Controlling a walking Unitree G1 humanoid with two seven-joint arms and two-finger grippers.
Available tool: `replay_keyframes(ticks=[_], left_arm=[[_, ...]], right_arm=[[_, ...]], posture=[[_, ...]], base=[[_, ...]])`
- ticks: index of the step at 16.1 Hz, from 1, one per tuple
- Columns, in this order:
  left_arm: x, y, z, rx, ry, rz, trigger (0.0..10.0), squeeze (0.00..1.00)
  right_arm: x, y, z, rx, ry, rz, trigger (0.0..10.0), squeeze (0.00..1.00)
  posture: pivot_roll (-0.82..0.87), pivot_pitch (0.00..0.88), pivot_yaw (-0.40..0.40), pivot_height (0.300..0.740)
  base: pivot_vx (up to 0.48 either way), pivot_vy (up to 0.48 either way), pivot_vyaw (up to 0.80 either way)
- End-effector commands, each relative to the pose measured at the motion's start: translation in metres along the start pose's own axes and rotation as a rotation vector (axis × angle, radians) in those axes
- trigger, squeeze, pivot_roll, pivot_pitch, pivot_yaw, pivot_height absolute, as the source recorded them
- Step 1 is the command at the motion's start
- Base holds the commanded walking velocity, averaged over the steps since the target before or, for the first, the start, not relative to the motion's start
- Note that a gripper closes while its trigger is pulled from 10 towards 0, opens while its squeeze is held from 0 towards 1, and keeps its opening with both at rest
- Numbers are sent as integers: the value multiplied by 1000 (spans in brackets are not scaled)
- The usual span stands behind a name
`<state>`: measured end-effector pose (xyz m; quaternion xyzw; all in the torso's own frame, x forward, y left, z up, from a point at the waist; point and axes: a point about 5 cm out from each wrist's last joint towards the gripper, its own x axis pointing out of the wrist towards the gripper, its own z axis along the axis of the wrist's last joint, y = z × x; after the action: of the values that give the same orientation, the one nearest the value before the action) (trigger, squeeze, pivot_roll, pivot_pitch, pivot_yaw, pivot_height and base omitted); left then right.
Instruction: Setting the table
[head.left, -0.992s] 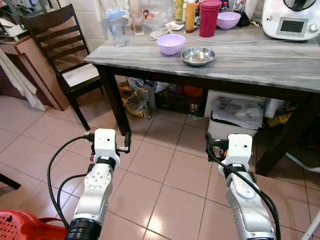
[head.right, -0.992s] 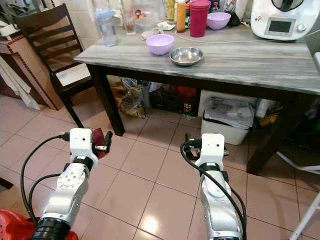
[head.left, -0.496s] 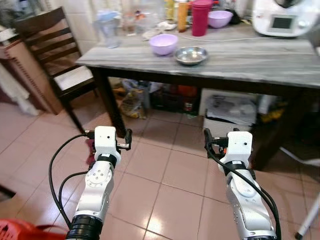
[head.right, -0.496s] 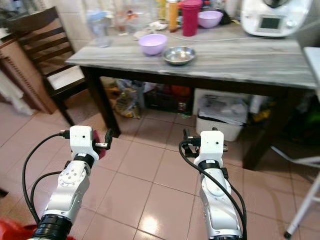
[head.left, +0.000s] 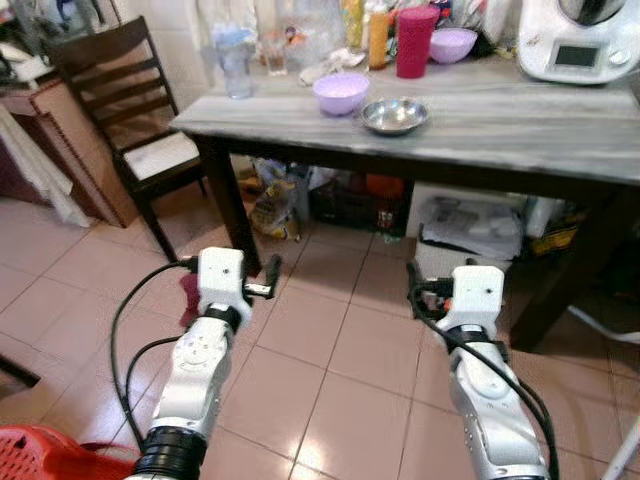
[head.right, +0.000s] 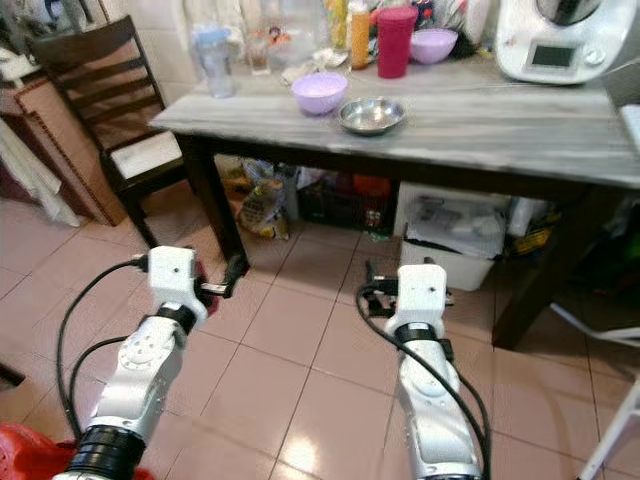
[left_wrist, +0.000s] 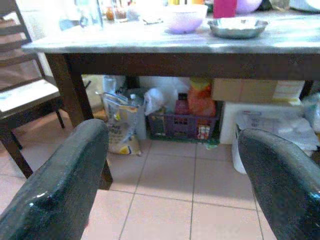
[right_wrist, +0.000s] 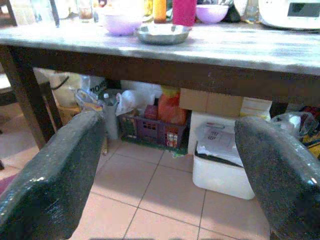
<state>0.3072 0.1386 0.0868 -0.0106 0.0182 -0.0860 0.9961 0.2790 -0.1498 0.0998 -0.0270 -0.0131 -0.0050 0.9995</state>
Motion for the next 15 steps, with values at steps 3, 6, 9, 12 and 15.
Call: replay_keyframes(ticks=[3, 6, 9, 12, 15], left_arm=[[1, 0, 3, -7, -4, -12, 10000, 0], [1, 0, 3, -9, -6, -10, 10000, 0], [2, 1, 4, -9, -6, -8, 10000, 0], [5, -2, 8, -8, -12, -15, 10000, 0], [6, -4, 11, -7, -16, -32, 10000, 0]], right_arm=[[1, -8, 4, 3, -9, -28, 10000, 0], [3, -7, 5, 3, -11, -27, 10000, 0], [4, -6, 7, 5, -19, -26, 10000, 0], [6, -7, 8, 9, -26, -36, 10000, 0], [7, -7, 12, 11, -46, -48, 10000, 0]], posture=[[-207, 0, 113, 740], [-204, 0, 112, 740], [-202, 0, 115, 740], [-204, 4, 125, 740], [-206, 10, 140, 740]], base=[[0, -480, -648], [0, -480, -538], [0, -480, 0], [0, -480, 0], [0, -480, 0]])
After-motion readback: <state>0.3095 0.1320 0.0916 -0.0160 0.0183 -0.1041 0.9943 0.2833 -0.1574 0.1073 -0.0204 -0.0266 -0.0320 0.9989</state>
